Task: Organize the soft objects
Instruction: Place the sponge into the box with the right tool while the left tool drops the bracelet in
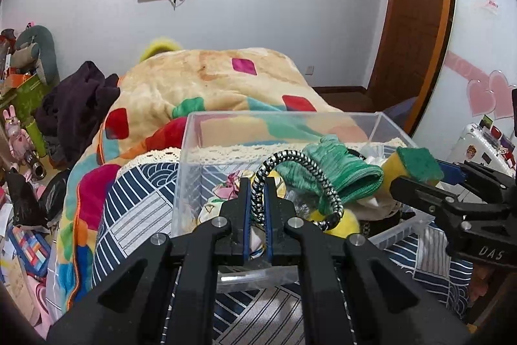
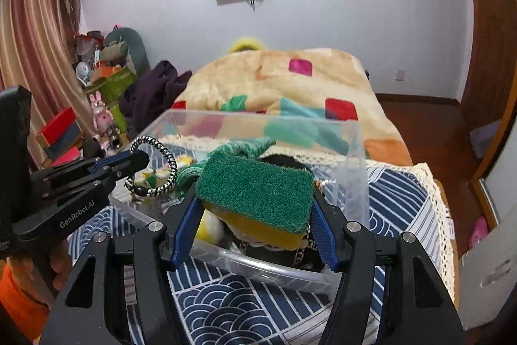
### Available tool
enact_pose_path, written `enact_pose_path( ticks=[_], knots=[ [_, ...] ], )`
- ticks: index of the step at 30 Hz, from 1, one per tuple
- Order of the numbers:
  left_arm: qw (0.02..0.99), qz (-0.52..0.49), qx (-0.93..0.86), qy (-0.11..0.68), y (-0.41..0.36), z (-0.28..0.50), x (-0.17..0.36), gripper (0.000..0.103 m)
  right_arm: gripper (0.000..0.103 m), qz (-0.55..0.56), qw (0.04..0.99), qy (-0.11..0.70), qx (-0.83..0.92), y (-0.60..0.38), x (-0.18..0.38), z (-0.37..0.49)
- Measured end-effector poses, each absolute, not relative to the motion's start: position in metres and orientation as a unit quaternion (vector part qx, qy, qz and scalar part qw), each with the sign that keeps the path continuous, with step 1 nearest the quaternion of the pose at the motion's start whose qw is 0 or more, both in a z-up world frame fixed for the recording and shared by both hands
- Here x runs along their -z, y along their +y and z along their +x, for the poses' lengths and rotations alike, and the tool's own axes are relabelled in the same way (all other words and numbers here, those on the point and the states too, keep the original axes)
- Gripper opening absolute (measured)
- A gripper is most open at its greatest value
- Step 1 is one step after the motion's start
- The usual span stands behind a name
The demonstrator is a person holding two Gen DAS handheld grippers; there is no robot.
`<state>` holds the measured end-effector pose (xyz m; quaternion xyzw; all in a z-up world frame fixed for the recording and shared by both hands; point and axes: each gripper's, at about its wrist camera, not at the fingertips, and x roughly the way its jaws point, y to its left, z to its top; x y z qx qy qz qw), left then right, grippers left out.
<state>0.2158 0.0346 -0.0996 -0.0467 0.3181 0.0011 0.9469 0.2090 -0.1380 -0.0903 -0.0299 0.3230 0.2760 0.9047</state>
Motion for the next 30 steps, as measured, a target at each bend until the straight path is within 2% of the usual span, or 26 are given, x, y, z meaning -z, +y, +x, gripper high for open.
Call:
enact_pose_path(
  ticks=[8,11,13,18,25,30],
  knots=[
    [0.944,-0.052,0.005,0.326,0.032,0.212,0.103,0.008,0.061,-0.049,0.906,0.328,-0.263,-0.138,0.094,0.205],
    [0.944,-0.044,0.004,0.326,0.028,0.209,0.103,0.021,0.065,-0.048,0.907,0.33,-0.256,-0.141,0.094,0.206],
    [0.945,-0.038,0.0,0.324,0.027,0.206,0.103,0.035,0.071,-0.04,0.906,0.335,-0.254,-0.145,0.093,0.207],
    [0.948,-0.035,-0.002,0.317,0.025,0.196,0.1,0.039,0.072,-0.036,0.906,0.333,-0.258,-0.151,0.09,0.201],
    [0.957,-0.037,0.012,0.286,0.025,0.169,0.077,0.051,0.073,-0.034,0.911,0.31,-0.269,-0.158,0.075,0.187],
    [0.966,-0.035,0.018,0.255,0.022,0.15,0.055,0.052,0.077,-0.027,0.919,0.281,-0.274,-0.164,0.058,0.174]
  ],
)
